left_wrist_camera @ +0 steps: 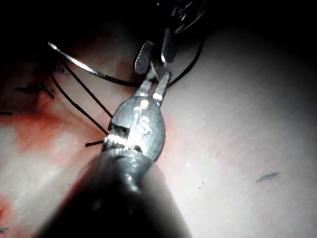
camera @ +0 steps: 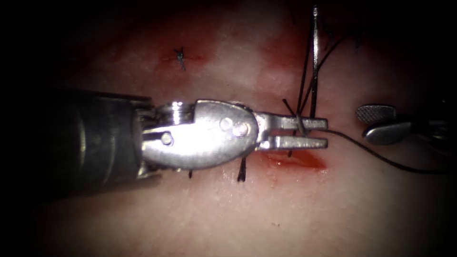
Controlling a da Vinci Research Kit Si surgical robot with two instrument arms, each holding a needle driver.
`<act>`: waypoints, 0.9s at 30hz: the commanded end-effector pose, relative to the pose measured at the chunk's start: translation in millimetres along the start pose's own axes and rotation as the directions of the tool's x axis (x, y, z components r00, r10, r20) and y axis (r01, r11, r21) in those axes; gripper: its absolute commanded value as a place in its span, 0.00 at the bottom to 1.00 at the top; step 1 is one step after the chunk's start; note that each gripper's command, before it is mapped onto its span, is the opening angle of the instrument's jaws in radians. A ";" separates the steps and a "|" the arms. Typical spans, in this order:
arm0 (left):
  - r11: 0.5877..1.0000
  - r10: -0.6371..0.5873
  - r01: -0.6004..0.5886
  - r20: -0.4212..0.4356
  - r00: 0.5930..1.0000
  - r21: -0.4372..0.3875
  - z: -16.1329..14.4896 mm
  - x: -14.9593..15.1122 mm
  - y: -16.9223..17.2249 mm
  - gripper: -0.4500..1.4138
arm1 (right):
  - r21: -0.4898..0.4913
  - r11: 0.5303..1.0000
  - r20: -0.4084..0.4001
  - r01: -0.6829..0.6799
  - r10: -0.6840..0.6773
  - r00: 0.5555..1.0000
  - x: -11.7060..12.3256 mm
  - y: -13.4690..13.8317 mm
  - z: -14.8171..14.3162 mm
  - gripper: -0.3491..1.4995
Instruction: Wound Closure
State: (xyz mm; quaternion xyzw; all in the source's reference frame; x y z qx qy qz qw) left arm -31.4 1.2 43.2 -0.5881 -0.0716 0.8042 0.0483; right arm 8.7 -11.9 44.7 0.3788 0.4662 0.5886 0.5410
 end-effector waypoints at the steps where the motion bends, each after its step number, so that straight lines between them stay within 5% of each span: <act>1: 1.000 0.010 -0.010 0.011 1.000 0.008 1.1 -1.2 0.6 0.00 | -0.018 0.999 -0.006 -0.027 0.027 1.000 -0.3 0.3 1.0 0.76; 14: 0.990 0.102 -0.114 0.140 0.985 0.081 5.2 -7.5 5.8 0.00 | -0.128 0.980 -0.004 -0.155 0.155 0.988 -0.5 0.4 4.4 0.77; 19: 0.987 0.128 -0.143 0.173 0.977 0.079 5.4 -7.6 6.4 0.00 | -0.168 0.975 0.002 -0.144 0.147 0.989 -1.7 1.0 5.9 0.79; 27: 0.983 0.137 -0.157 0.193 0.972 0.096 5.7 -7.0 7.0 0.00 | -0.246 0.956 -0.096 -0.163 0.143 0.985 -1.4 1.1 7.5 0.80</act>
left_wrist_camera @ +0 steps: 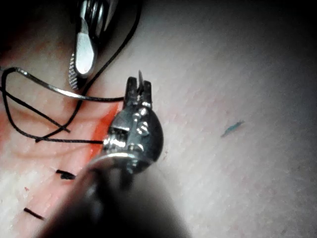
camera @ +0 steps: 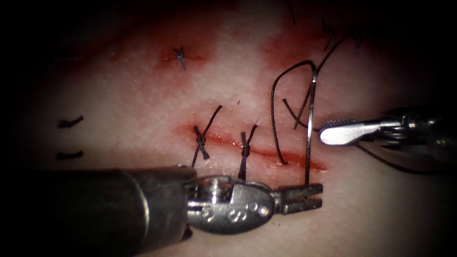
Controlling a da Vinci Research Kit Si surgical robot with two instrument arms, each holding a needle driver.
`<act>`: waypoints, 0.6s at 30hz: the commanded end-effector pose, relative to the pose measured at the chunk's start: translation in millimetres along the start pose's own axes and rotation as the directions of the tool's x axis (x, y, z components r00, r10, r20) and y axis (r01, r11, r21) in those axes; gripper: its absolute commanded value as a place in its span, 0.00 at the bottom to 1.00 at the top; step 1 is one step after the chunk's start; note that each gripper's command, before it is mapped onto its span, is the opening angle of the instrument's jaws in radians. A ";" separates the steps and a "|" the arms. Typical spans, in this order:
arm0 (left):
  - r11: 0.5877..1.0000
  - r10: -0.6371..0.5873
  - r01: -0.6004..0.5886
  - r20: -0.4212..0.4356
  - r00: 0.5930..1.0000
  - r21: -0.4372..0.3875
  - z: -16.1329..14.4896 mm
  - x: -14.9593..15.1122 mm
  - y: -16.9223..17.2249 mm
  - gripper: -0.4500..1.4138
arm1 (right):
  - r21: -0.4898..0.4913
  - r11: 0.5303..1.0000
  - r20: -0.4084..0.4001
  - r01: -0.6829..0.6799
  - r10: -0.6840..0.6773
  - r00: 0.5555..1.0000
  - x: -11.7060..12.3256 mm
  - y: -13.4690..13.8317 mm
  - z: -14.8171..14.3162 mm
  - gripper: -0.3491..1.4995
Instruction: Wound Closure
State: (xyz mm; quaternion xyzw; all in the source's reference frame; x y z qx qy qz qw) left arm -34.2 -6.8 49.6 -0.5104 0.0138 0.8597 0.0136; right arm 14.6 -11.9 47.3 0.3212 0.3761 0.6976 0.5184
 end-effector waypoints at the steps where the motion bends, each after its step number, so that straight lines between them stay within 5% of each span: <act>1: 1.000 -0.002 0.002 -0.001 1.000 -0.001 0.7 -0.2 0.3 0.00 | -0.002 1.000 -0.004 0.004 -0.004 1.000 -0.6 0.0 1.1 0.80; 18: 1.000 -0.002 0.002 -0.003 1.000 -0.005 0.6 0.3 0.6 0.00 | 0.009 1.000 -0.049 0.018 -0.018 0.999 -1.5 -0.2 3.7 0.75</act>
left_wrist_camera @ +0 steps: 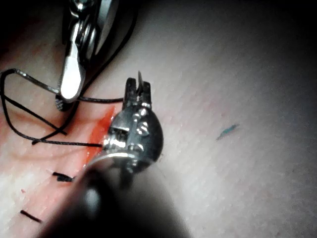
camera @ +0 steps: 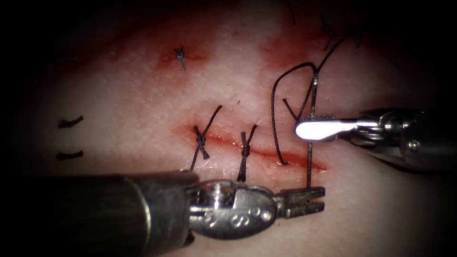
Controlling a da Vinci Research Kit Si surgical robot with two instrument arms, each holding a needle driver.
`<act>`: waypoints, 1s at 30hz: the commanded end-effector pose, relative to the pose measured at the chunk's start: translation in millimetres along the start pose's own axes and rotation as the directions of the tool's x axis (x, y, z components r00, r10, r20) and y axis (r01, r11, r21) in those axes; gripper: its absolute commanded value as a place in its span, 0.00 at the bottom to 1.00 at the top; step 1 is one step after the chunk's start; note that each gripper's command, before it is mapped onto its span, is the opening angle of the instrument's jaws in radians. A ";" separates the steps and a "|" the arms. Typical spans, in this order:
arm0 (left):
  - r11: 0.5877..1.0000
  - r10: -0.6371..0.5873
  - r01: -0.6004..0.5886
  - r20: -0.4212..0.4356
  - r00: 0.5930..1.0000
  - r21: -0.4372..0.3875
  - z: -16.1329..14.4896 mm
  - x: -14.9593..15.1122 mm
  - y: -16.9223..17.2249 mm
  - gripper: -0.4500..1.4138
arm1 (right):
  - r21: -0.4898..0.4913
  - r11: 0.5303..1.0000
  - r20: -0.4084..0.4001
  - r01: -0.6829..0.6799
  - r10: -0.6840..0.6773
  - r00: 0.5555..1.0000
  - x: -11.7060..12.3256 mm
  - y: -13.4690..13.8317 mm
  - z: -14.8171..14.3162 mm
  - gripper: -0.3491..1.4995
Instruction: Wound Closure
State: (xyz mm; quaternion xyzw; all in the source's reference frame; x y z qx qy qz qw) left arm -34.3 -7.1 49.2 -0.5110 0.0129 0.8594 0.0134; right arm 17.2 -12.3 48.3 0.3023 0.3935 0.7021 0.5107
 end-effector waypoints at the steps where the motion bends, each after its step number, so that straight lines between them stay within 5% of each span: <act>1: 1.000 -0.002 0.002 -0.002 1.000 -0.003 0.7 -0.2 0.3 0.00 | 0.003 1.000 0.003 0.008 -0.008 1.000 -0.6 0.1 1.1 0.75; 4: 1.000 0.003 -0.004 -0.002 1.000 -0.003 0.6 0.0 0.4 0.00 | 0.003 1.000 0.003 0.015 -0.015 1.000 -0.7 0.2 1.2 0.70; 6: 1.000 0.003 -0.003 -0.002 1.000 -0.003 0.6 0.0 0.4 0.00 | 0.002 1.000 0.006 0.022 -0.022 1.000 -0.7 0.3 1.1 0.56; 7: 1.000 0.002 -0.002 -0.004 1.000 -0.005 0.6 0.1 0.4 0.00 | -0.028 0.998 0.020 0.052 -0.051 0.998 -0.9 0.4 1.0 0.00; 9: 1.000 0.002 -0.002 -0.004 1.000 -0.005 0.6 0.1 0.4 0.00 | -0.105 0.989 0.057 0.103 -0.097 0.994 -1.3 0.8 0.8 0.00; 14: 1.000 0.001 -0.001 -0.005 1.000 -0.006 0.5 0.2 0.2 0.00 | -0.125 0.987 0.055 0.103 -0.097 0.994 -0.9 1.4 0.3 0.00; 15: 1.000 0.000 0.000 -0.005 1.000 -0.006 0.5 0.2 0.2 0.12 | -0.126 0.987 0.055 0.103 -0.097 0.994 -0.8 1.5 0.3 0.00; 18: 1.000 -0.019 0.019 -0.006 1.000 -0.008 0.3 0.3 0.1 0.72 | -0.118 0.988 0.046 0.101 -0.096 0.994 -0.4 1.8 0.1 0.00; 19: 1.000 -0.019 0.019 -0.006 1.000 -0.008 0.3 0.3 0.1 0.72 | -0.118 0.988 0.046 0.101 -0.096 0.994 -0.4 1.8 0.1 0.00; 21: 0.999 -0.049 0.049 -0.005 0.999 -0.013 -0.1 0.4 0.0 0.91 | -0.102 0.990 0.027 0.095 -0.092 0.995 0.1 2.0 -0.1 0.00; 24: 0.996 -0.080 0.079 -0.013 0.997 -0.027 -1.6 0.5 -0.6 0.96 | -0.077 0.991 -0.029 0.113 -0.116 0.993 1.1 2.8 -0.5 0.00; 26: 0.996 -0.082 0.081 -0.015 0.997 -0.031 -2.1 0.5 -0.9 0.95 | -0.062 0.991 -0.042 0.122 -0.124 0.991 1.4 3.0 -0.5 0.00; 27: 0.994 -0.102 0.101 -0.021 0.995 -0.042 -3.3 0.0 -1.5 0.59 | -0.038 0.990 -0.070 0.134 -0.136 0.988 1.7 3.2 -0.6 0.00; 28: 0.994 -0.102 0.101 -0.021 0.995 -0.042 -3.3 0.0 -1.5 0.59 | -0.038 0.990 -0.070 0.134 -0.136 0.988 1.7 3.2 -0.6 0.00; 30: 0.981 -0.168 0.166 -0.005 0.986 -0.098 -4.5 -1.6 -2.6 0.00 | 0.021 0.987 -0.097 0.161 -0.159 0.983 2.0 3.3 -0.6 0.00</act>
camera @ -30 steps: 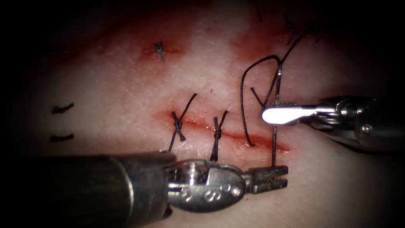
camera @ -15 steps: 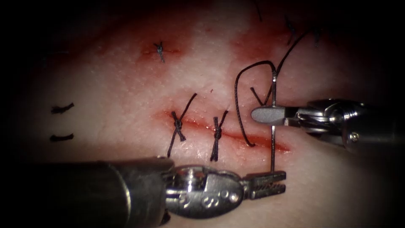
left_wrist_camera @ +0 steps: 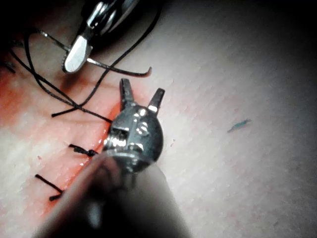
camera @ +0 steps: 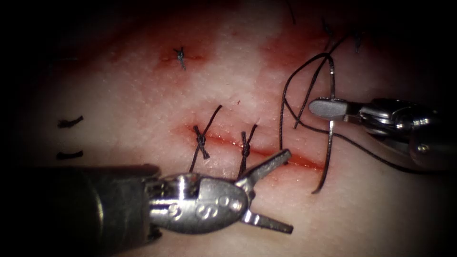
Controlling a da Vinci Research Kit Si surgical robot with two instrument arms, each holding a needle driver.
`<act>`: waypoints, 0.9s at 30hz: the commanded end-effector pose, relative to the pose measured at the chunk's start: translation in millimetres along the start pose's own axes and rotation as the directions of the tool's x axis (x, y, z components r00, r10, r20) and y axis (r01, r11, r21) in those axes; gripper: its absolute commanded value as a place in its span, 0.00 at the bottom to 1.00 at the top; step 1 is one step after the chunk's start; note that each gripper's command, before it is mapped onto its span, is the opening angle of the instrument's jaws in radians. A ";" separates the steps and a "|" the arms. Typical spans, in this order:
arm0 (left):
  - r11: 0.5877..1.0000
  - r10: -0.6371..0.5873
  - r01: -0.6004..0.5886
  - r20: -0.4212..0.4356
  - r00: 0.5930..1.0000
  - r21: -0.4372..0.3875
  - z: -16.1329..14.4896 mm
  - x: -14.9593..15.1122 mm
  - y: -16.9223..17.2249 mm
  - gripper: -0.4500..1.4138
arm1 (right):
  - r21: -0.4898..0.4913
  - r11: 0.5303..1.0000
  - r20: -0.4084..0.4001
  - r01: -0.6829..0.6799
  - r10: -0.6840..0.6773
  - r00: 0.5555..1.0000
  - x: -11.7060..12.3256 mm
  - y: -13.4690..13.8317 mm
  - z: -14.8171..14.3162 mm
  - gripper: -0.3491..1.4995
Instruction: Wound Closure
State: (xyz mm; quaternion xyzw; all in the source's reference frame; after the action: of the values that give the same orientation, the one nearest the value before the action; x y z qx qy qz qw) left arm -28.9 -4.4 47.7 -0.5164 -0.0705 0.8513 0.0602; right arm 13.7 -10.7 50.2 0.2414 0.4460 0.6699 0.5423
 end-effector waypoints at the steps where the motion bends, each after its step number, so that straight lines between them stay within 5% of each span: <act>1: 1.000 -0.002 0.002 0.001 1.000 -0.002 0.9 -0.3 0.2 0.00 | 0.011 1.000 -0.001 0.003 -0.003 1.000 -0.7 0.2 0.9 0.00; 5: 0.994 -0.035 0.044 0.087 0.996 -0.100 1.4 -3.7 -1.8 0.00 | 0.064 0.992 -0.053 0.110 -0.107 0.993 -0.2 -0.2 0.8 0.00; 11: 0.993 0.001 0.027 0.227 0.974 -0.118 3.3 -5.7 -2.9 0.00 | 0.079 0.977 -0.081 0.199 -0.193 0.978 0.1 -0.4 0.6 0.00; 21: 0.964 0.086 0.050 0.482 0.872 -0.263 7.9 -8.6 -2.8 0.00 | 0.110 0.958 -0.105 0.266 -0.255 0.961 0.0 -0.9 0.5 0.00; 27: 0.959 0.094 0.052 0.487 0.868 -0.278 9.8 -10.5 -4.0 0.00 | 0.115 0.937 -0.124 0.330 -0.316 0.940 -0.2 -1.6 0.6 0.00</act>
State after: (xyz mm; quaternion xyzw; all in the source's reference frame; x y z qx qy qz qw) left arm -32.3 -2.5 62.0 -0.2841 -0.1986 0.9370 -0.0432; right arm 14.2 -10.2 48.5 0.1619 0.5517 0.5495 0.6061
